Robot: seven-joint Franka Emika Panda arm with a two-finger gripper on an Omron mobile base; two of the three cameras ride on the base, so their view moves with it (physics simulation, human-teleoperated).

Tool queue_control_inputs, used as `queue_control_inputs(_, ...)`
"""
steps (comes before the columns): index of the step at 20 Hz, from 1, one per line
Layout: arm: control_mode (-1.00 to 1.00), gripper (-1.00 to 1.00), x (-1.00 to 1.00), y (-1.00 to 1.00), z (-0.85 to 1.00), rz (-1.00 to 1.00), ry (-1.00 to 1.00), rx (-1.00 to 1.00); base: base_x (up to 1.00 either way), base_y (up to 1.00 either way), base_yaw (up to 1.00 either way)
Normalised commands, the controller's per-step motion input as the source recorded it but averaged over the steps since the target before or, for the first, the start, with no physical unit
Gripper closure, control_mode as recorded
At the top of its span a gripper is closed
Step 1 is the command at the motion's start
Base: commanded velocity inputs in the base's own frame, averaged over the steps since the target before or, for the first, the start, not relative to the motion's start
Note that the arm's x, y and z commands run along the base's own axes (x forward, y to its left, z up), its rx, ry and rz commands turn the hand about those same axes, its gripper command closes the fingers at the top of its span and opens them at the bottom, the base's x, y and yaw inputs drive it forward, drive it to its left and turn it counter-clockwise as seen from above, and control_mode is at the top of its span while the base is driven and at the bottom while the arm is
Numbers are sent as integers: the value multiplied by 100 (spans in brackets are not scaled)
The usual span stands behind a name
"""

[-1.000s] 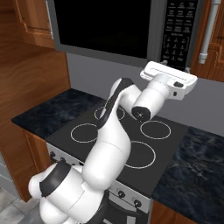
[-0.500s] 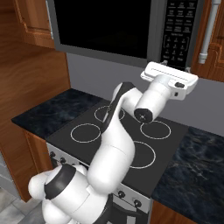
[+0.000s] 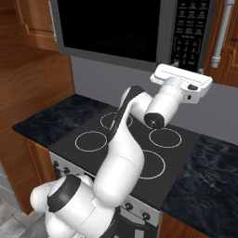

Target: Transport the chicken drumstick from the fridge to the microwave and turn on the microwave.

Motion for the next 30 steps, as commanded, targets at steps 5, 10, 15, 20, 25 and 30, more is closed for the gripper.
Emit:
queue_control_inputs(5, -100, -100, -10, 0, 20, 0, 0, 0, 0, 0, 0)
queue_control_inputs(10, -100, -100, -1, 1, 3, 0, 0, 0, 0, 0, 0)
queue_control_inputs(15, -100, -100, 0, 3, 0, 0, 3, 0, 0, 0, 0)
queue_control_inputs(20, -100, -100, 0, 7, -2, 0, 0, 0, 0, 0, 0)
queue_control_inputs(25, -100, -100, 0, 5, -6, 0, 0, 0, 0, 0, 0)
queue_control_inputs(30, -100, -100, 7, 0, -5, 0, 0, 0, 0, 0, 0)
